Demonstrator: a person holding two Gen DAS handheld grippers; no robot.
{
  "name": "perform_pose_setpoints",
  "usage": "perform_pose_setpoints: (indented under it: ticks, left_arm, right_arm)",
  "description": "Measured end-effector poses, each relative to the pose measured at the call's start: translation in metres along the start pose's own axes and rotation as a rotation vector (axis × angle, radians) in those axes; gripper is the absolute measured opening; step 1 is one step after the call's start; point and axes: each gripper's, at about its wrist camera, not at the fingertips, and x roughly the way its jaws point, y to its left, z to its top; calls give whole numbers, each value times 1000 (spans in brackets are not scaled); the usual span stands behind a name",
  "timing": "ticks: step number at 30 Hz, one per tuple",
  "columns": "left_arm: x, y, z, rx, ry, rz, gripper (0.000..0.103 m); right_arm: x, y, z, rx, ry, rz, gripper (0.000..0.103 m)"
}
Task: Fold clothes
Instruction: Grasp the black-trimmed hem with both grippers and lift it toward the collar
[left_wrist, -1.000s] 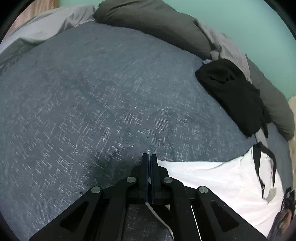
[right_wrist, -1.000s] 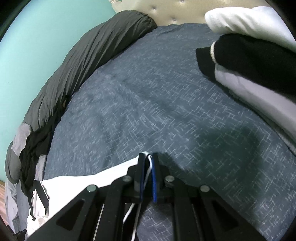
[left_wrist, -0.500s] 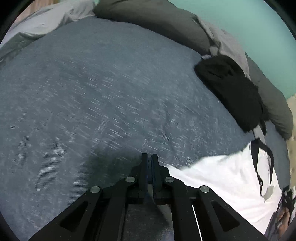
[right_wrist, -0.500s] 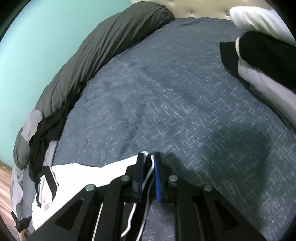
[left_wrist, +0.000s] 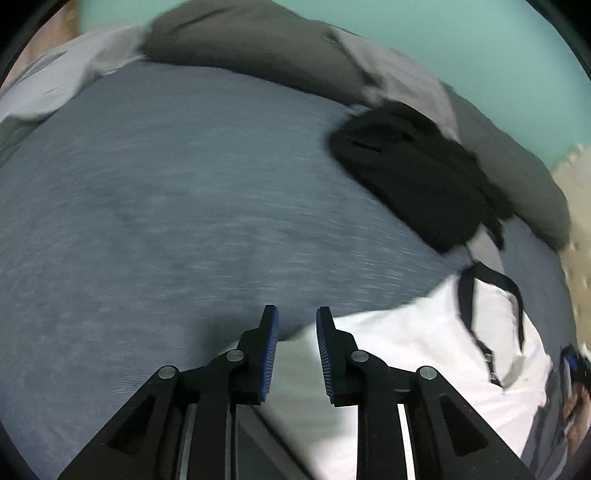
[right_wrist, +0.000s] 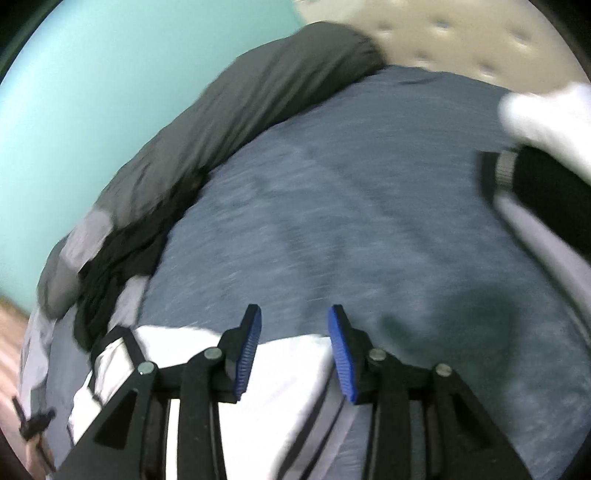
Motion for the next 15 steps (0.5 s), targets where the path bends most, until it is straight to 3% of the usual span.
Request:
perform_pose_setpoints:
  ticks: [5, 7, 9, 15]
  left_arm:
    - [30, -86, 2, 138, 49, -63, 24]
    - [43, -116, 1, 191, 68, -71, 30]
    - [57, -146, 1, 240, 82, -74, 42]
    - [86, -201, 9, 329, 92, -79, 43]
  right_arm:
    - [38, 91, -6, -160, 103, 77, 42]
    - [52, 123, -14, -238, 146, 94, 42]
    - [67, 155, -23, -318, 185, 106, 50]
    - [110, 231, -45, -494, 257, 123, 51]
